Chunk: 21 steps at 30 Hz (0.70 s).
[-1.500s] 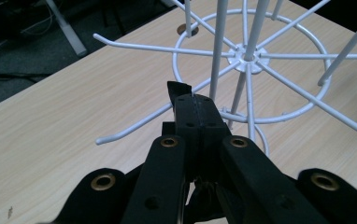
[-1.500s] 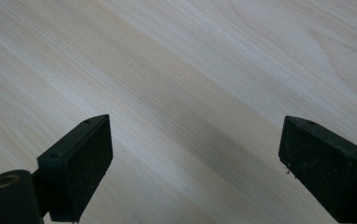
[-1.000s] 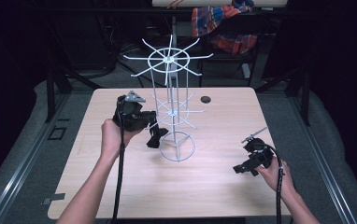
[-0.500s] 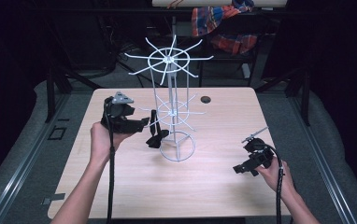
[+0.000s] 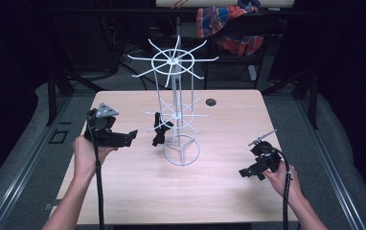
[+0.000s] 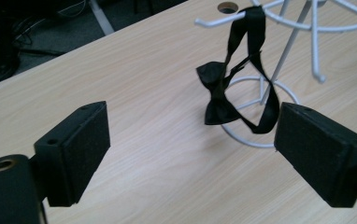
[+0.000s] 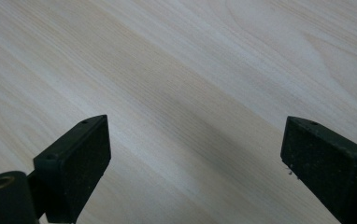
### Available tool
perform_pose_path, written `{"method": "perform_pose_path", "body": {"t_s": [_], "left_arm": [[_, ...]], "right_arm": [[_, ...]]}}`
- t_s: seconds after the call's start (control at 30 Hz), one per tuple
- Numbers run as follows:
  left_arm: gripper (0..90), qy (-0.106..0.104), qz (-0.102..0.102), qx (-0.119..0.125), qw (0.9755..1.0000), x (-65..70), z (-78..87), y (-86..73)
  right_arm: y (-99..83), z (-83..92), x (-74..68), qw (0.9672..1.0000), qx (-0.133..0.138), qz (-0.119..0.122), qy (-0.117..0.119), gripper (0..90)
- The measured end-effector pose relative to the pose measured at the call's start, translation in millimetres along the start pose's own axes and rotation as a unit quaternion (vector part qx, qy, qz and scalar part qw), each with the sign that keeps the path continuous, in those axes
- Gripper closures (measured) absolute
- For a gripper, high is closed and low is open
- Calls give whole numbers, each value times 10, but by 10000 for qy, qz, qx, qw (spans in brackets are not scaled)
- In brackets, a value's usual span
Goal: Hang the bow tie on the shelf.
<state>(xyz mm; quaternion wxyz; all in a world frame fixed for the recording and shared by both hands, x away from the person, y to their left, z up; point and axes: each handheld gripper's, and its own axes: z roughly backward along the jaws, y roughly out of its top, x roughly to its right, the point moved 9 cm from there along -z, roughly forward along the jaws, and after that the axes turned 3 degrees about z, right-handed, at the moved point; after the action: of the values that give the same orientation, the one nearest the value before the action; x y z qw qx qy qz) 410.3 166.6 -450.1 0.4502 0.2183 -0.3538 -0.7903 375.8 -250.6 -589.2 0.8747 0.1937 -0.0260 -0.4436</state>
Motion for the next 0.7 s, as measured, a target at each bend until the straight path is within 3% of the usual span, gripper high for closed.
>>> {"method": "perform_pose_path", "body": {"t_s": [0.4,0.6,0.7], "left_arm": [[6,197,112,-328,9992,-106,15,-456],[1,261,164,-454,9985,-140,-3,-625],[0,298,217,-482,9982,-150,6,-687]], "right_arm": [[12,11,-5,9999,93,-82,-21,72],[14,36,-6,9999,79,-31,-84,63],[25,40,-29,9999,139,-85,-8,61]]}}
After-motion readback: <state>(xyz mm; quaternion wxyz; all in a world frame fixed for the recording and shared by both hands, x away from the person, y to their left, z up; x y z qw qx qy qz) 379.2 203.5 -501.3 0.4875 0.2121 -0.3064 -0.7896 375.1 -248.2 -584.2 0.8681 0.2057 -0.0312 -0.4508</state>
